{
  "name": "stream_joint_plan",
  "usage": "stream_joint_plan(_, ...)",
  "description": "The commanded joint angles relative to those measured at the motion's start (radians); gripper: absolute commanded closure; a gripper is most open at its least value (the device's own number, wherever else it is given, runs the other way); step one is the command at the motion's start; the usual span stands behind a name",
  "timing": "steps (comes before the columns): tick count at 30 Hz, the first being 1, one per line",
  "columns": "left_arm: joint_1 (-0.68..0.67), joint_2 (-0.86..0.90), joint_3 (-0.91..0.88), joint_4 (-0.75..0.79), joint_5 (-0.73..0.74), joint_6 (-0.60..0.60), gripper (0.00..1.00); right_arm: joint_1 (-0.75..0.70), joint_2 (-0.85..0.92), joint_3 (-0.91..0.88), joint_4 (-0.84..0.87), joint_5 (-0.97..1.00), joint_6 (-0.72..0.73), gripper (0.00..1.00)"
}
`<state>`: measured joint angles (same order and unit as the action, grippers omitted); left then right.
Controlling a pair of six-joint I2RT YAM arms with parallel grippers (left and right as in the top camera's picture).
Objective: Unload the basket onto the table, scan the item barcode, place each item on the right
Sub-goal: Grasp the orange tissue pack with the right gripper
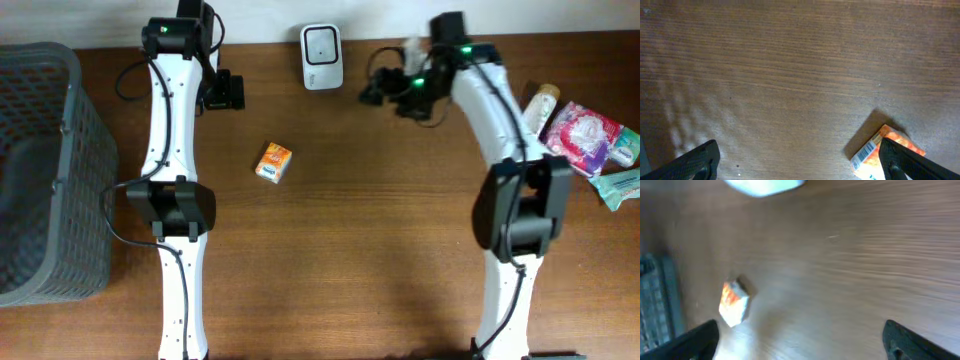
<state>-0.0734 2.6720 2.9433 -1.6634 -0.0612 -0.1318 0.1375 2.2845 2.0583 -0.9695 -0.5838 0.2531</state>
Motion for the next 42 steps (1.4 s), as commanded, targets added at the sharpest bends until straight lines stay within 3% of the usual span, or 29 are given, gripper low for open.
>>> stream_joint_plan(1, 0.001, -0.034, -0.025, 0.004, -0.015, -0.010, 0.01, 0.167, 0.006, -0.007, 0.017, 0.101, 0.227, 0.13)
stream_joint_plan(4, 0.001, -0.034, -0.049, 0.001, -0.015, -0.010, 0.01, 0.309, 0.063, -0.007, 0.112, 0.126, 0.433, 0.32)
stream_joint_plan(5, 0.001, -0.034, -0.049, 0.001, -0.015, -0.010, 0.01, 0.340, 0.085, -0.007, 0.126, 0.125, 0.477, 0.33)
stream_joint_plan(8, 0.001, -0.034, -0.049, 0.001, -0.015, -0.009, 0.01, 0.399, 0.127, -0.007, 0.132, 0.126, 0.517, 0.47)
stream_joint_plan(10, 0.001, -0.034, -0.049, 0.001, -0.015, -0.009, 0.01, 0.414, 0.152, -0.007, 0.133, 0.141, 0.594, 0.49)
stream_joint_plan(16, 0.001, -0.034, -0.049, -0.018, -0.016, -0.009, 0.01, 0.413, 0.229, -0.008, 0.189, 0.174, 0.597, 0.51)
stream_joint_plan(17, 0.001, -0.034, -0.049, -0.018, -0.016, -0.009, 0.01, 0.413, 0.232, -0.009, 0.188, 0.174, 0.590, 0.57)
stream_joint_plan(18, 0.001, -0.034, -0.049, -0.018, -0.016, -0.009, 0.01, 0.412, 0.232, -0.011, 0.188, 0.178, 0.544, 0.82)
stream_joint_plan(19, 0.001, -0.034, -0.049, -0.018, -0.015, -0.009, 0.01, 0.411, 0.232, -0.011, 0.187, 0.177, 0.502, 0.94)
stream_joint_plan(21, 0.001, -0.034, -0.049, -0.010, -0.014, -0.010, 0.01, 0.408, 0.232, -0.011, 0.187, 0.177, 0.455, 0.95)
stream_joint_plan(25, -0.003, -0.034, -0.049, 0.005, -0.014, -0.009, 0.01, 0.321, 0.162, -0.010, 0.119, 0.137, 0.182, 0.96)
stream_joint_plan(28, -0.002, -0.034, -0.049, 0.005, -0.014, -0.009, 0.01, 0.197, 0.080, -0.010, 0.071, -0.111, -0.228, 0.96)
stream_joint_plan(31, -0.004, -0.034, -0.049, 0.005, -0.014, -0.009, 0.01, 0.067, 0.076, -0.010, 0.060, -0.406, -0.365, 0.96)
stream_joint_plan(32, -0.007, -0.034, -0.049, 0.005, -0.014, -0.009, 0.01, 0.023, 0.076, -0.010, 0.060, -0.648, -0.465, 0.96)
stream_joint_plan(34, -0.005, -0.034, -0.049, 0.005, -0.014, -0.009, 0.01, -0.042, 0.076, -0.010, 0.064, -0.843, -0.492, 0.96)
stream_joint_plan(37, -0.005, -0.034, -0.049, 0.005, -0.014, -0.009, 0.01, -0.082, 0.076, -0.011, 0.056, -0.853, -0.484, 0.96)
stream_joint_plan(42, -0.007, -0.034, -0.049, 0.005, -0.014, -0.009, 0.01, -0.033, 0.076, -0.011, 0.065, -0.865, -0.486, 0.96)
